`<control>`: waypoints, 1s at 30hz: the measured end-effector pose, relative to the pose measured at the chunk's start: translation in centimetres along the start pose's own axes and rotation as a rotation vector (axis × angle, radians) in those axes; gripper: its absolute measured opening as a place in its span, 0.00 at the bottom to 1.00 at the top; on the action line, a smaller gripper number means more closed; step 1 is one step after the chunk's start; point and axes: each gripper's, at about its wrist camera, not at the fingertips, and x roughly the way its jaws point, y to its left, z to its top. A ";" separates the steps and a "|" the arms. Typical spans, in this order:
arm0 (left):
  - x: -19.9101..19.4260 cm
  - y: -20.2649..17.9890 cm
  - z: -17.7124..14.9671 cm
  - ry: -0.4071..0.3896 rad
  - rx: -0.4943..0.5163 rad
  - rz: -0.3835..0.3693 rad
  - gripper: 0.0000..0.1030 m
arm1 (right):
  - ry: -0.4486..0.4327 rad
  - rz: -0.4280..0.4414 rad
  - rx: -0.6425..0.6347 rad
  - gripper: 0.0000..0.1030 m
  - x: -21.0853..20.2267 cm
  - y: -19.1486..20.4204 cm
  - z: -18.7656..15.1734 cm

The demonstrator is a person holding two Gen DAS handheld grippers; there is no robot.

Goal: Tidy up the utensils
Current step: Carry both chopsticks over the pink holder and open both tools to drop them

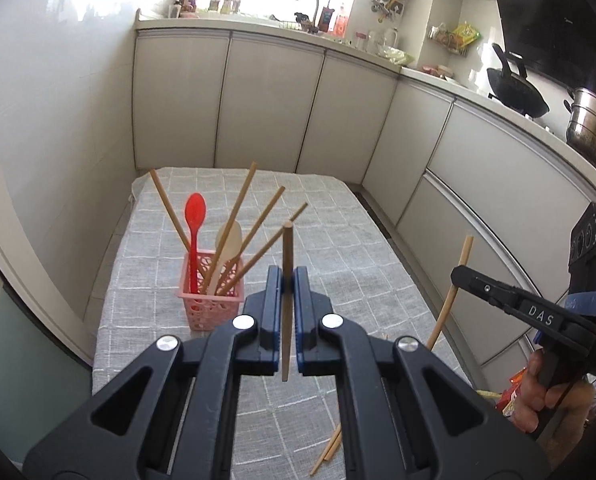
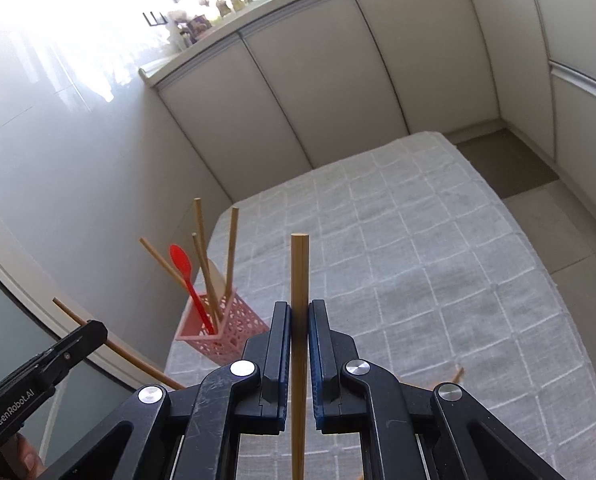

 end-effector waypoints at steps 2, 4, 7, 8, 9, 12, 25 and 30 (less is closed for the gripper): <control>-0.9 0.7 0.7 -0.052 -0.018 0.019 0.06 | -0.017 0.009 -0.010 0.07 0.2 0.7 0.2; -1.6 1.4 1.3 -0.109 -0.030 0.052 0.06 | -0.027 0.019 -0.018 0.07 0.6 1.2 0.4; -1.9 2.3 2.2 -0.180 -0.056 0.102 0.06 | -0.032 0.030 -0.021 0.07 1.2 1.9 0.5; -1.7 2.7 2.4 -0.202 -0.069 0.118 0.06 | -0.031 0.031 -0.021 0.07 1.5 2.0 0.6; -1.6 3.0 2.5 -0.225 -0.080 0.136 0.06 | -0.029 0.031 -0.023 0.07 1.7 2.2 0.6; -0.8 3.7 2.7 -0.260 -0.111 0.175 0.06 | -0.022 0.025 -0.030 0.07 2.4 2.5 0.4; 4.9 3.0 2.7 -0.229 -0.068 0.292 0.06 | -0.010 0.008 -0.025 0.07 3.0 2.1 0.4; 7.0 3.9 2.1 -0.171 -0.091 0.294 0.06 | -0.012 0.007 -0.019 0.07 3.1 2.1 0.3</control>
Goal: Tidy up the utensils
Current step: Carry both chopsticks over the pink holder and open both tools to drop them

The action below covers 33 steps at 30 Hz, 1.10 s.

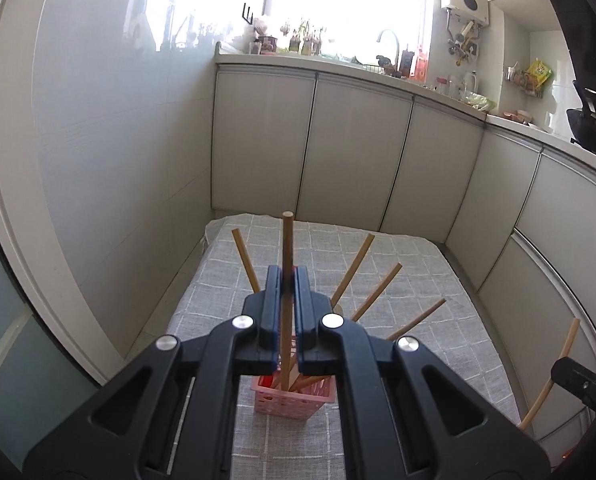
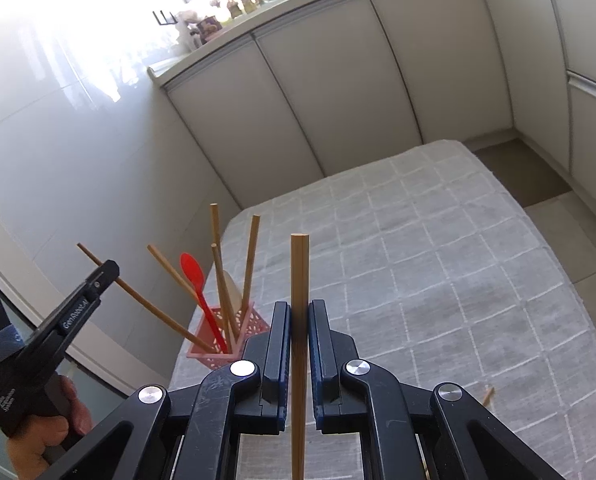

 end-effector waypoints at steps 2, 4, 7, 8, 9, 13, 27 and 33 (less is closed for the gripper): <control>0.2 0.6 -0.2 0.018 -0.023 -0.007 0.11 | -0.003 -0.001 -0.001 0.07 0.1 0.0 0.0; 0.1 1.1 -0.2 0.031 -0.047 -0.014 0.30 | -0.010 -0.002 -0.006 0.07 0.1 0.2 -0.1; -0.7 1.7 0.0 0.037 -0.069 -0.021 0.40 | -0.019 0.000 -0.020 0.07 0.0 0.7 -0.2; -1.0 1.9 -0.1 0.041 -0.068 -0.021 0.42 | -0.021 0.000 -0.029 0.07 0.1 1.1 -0.3; -1.4 2.1 -0.2 0.045 -0.064 -0.017 0.48 | -0.027 0.002 -0.041 0.07 0.1 1.6 -0.3; -2.5 3.2 -0.8 0.088 -0.051 0.016 0.55 | -0.076 0.003 -0.091 0.07 0.3 3.9 0.2; -1.9 6.1 -3.2 0.304 0.046 0.105 0.72 | -0.319 -0.003 -0.191 0.07 3.4 11.6 3.2; -0.7 6.3 -4.0 0.368 0.065 0.121 0.72 | -0.414 -0.031 -0.165 0.07 5.8 12.5 4.0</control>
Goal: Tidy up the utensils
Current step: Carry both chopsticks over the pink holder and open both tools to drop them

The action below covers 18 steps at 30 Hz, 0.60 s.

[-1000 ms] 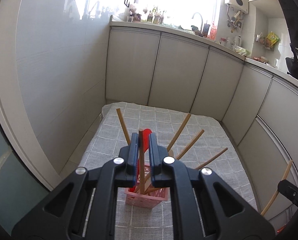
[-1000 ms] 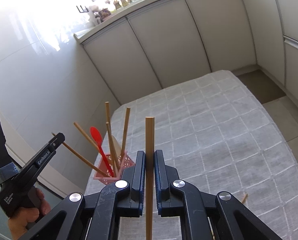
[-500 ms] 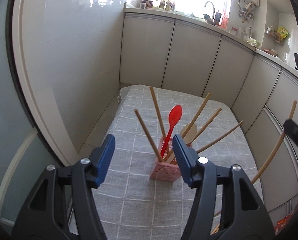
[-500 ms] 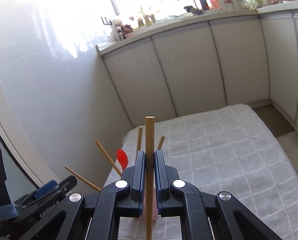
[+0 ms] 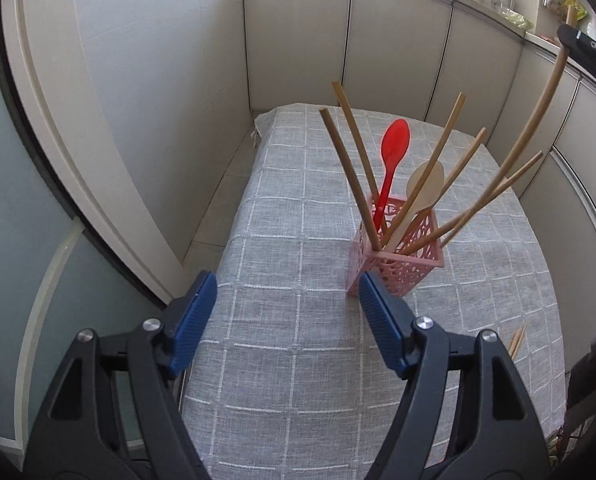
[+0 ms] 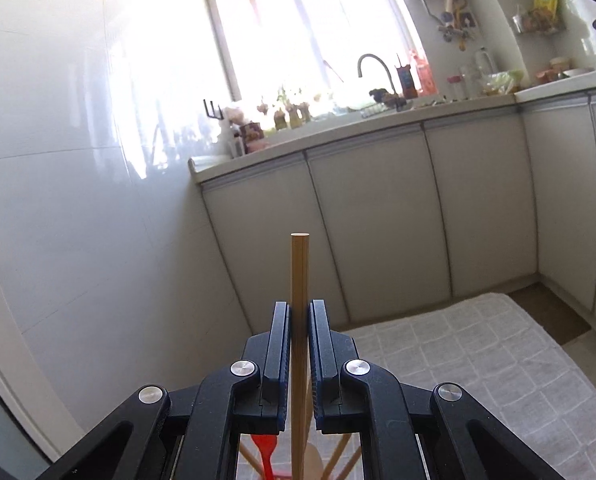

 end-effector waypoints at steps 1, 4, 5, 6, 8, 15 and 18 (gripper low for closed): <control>0.0 -0.1 0.0 0.003 0.004 0.000 0.72 | -0.006 -0.006 0.006 0.07 0.5 0.1 -0.2; 0.1 -0.6 0.0 0.010 0.022 -0.001 0.72 | -0.026 -0.021 0.008 0.07 1.9 0.3 -1.0; 0.0 -0.6 -0.1 0.012 0.028 -0.004 0.72 | -0.026 -0.025 0.001 0.07 2.4 0.5 -1.4; 0.0 -0.7 0.0 0.010 0.033 -0.005 0.72 | -0.021 -0.032 -0.008 0.07 2.8 0.6 -1.7; 0.1 -0.9 0.0 0.005 0.042 -0.004 0.72 | -0.001 -0.031 -0.016 0.07 3.8 0.6 -2.4; 0.4 -1.4 0.1 0.010 0.051 -0.013 0.73 | 0.055 -0.006 -0.027 0.16 4.2 0.4 -3.6; 0.3 -1.6 0.0 0.011 0.061 -0.011 0.75 | 0.068 0.019 -0.012 0.44 3.8 0.1 -3.2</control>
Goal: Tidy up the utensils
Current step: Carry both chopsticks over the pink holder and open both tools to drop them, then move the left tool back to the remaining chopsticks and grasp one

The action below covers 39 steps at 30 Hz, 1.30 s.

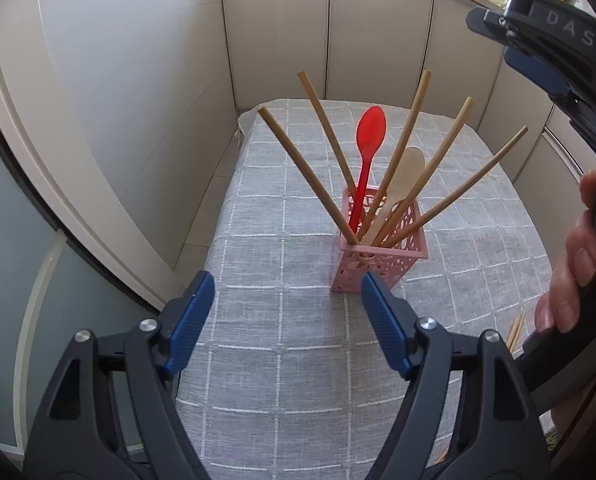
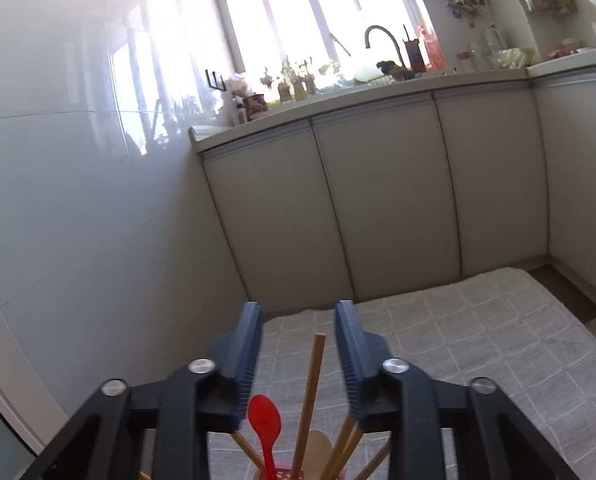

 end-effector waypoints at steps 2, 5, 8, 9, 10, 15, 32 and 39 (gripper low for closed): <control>-0.1 -0.1 0.0 -0.002 0.003 -0.005 0.76 | 0.004 -0.003 -0.001 0.48 -0.6 -0.3 0.3; -0.2 -0.3 -0.1 -0.003 0.003 -0.014 0.79 | 0.022 -0.011 0.006 0.62 -1.8 -1.0 0.9; -0.2 -0.5 -0.2 0.013 0.013 -0.019 0.79 | 0.039 -0.023 0.018 0.79 -3.2 -2.0 1.5; -0.2 -0.6 -0.2 0.018 0.017 -0.022 0.79 | 0.049 -0.029 0.022 0.80 -3.7 -2.5 1.6; -0.3 -0.7 -0.3 0.020 0.020 -0.024 0.79 | 0.059 -0.035 0.024 0.82 -4.2 -3.0 1.5; -0.4 -1.3 -0.6 0.033 0.030 -0.038 0.80 | 0.118 -0.094 0.031 0.89 -6.4 -5.4 0.7; 1.7 -5.2 -2.4 0.158 0.116 -0.082 0.83 | 0.533 -0.279 0.084 0.94 -8.5 -14.7 -5.0; 3.1 -8.4 -3.4 0.232 0.168 -0.130 0.83 | 0.751 -0.357 0.124 0.94 -8.5 -18.7 -8.0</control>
